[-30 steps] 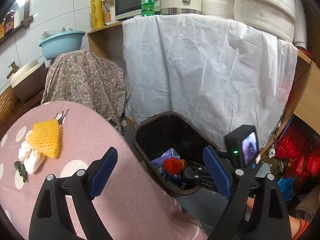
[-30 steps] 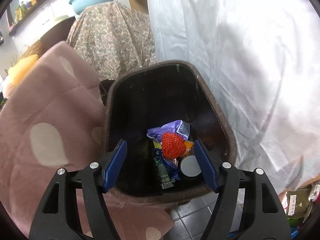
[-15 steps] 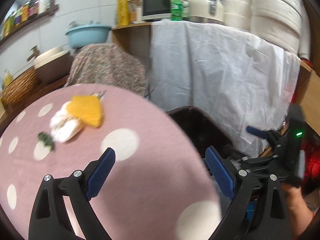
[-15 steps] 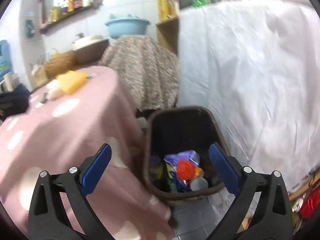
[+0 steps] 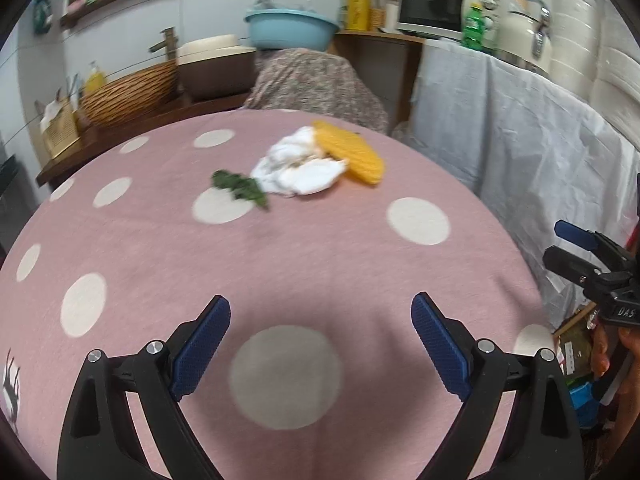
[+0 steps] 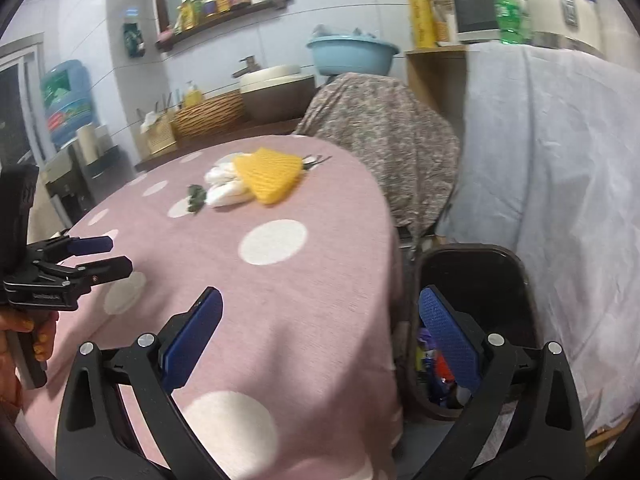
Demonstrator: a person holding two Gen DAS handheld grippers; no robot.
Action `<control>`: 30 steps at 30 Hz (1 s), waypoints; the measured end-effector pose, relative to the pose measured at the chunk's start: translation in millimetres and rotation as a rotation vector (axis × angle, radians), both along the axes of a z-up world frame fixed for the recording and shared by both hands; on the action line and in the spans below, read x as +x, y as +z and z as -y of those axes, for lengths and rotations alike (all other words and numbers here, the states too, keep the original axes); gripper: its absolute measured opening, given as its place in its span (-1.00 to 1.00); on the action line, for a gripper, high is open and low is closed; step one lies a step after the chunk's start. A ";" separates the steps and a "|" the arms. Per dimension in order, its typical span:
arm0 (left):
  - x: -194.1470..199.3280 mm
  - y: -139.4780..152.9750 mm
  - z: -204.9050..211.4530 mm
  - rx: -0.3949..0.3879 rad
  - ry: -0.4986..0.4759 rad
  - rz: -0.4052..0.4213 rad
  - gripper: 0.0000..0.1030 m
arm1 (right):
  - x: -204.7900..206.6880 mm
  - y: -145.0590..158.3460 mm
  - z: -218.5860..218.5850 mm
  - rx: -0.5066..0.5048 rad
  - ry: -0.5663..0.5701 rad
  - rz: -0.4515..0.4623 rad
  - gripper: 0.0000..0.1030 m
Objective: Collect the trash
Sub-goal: 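Move both tools back to the table toward the yellow mesh net, then grasp the yellow mesh net with the right tool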
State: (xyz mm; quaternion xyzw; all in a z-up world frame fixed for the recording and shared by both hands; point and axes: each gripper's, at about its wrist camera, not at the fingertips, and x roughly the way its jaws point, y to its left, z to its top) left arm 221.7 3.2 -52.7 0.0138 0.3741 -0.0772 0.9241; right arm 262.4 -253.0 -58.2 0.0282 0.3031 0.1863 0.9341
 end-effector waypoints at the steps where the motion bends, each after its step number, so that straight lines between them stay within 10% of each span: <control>1: -2.6 -0.7 -8.5 -0.005 0.015 -0.002 0.76 | 4.2 2.0 -9.5 -0.016 0.016 -0.004 0.89; 11: -16.4 -8.4 -46.0 -0.018 0.084 -0.028 0.75 | 65.7 8.4 -94.3 -0.259 0.157 -0.005 0.83; 19: -20.7 -5.4 -56.0 -0.042 0.090 -0.026 0.75 | 127.9 -12.6 -131.1 -0.522 0.177 0.012 0.33; 30: -17.7 -9.1 -56.5 -0.059 0.077 -0.046 0.75 | 158.2 -15.0 -150.2 -0.593 0.169 0.051 0.04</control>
